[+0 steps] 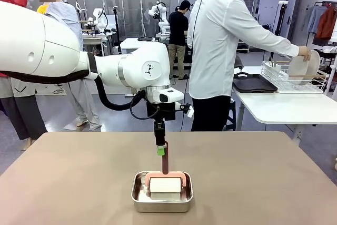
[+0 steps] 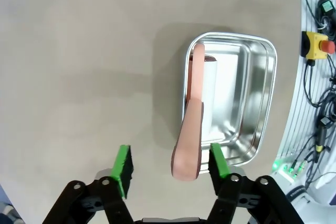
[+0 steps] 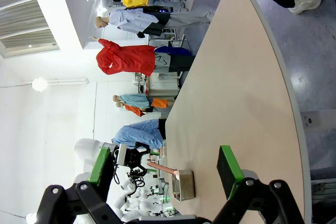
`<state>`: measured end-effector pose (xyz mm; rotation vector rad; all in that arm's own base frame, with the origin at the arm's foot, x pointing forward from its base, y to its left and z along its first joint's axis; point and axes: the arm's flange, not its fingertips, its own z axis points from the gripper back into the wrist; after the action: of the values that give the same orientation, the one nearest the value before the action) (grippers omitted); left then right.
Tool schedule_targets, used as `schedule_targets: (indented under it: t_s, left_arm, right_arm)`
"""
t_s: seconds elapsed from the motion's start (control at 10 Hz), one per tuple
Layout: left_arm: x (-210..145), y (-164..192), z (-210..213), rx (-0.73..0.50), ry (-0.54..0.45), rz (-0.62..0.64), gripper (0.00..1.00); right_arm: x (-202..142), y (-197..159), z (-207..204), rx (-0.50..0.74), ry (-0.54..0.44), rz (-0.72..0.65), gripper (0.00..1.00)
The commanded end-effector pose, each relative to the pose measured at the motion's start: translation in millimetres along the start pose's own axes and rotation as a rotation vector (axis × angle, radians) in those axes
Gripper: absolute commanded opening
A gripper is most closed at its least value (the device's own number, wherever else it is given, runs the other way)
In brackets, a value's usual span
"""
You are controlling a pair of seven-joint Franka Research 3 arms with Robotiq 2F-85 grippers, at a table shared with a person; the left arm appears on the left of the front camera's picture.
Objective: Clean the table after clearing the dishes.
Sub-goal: Place the Lint Roller back on top of the Airtight Container.
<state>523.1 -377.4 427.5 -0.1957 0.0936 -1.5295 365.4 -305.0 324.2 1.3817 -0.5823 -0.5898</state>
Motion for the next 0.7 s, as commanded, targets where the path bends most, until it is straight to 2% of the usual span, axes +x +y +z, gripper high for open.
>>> schedule_targets:
  t_s: [0.0, 0.3, 0.4, 0.5, 0.6]
  left_arm:
    - [-1, -3, 0, 0.008, 0.004, -0.019, 1.00]
    - [-4, -6, 1, 0.029, 0.005, 0.000, 1.00]
    - [-7, -19, 0, 0.071, 0.015, -0.050, 1.00]
    - [2, -1, 0, 0.001, -0.001, -0.003, 1.00]
    - [2, -1, 0, 0.001, -0.001, -0.003, 1.00]
  right_arm:
    - [-1, 4, 1, 0.003, -0.003, -0.001, 1.00]
    - [-1, 4, 1, 0.003, -0.003, -0.001, 1.00]
    - [-1, 4, 1, 0.003, -0.003, -0.001, 1.00]
    - [-1, 4, 1, 0.003, -0.003, -0.001, 1.00]
    - [-1, 4, 1, 0.003, -0.003, -0.001, 1.00]
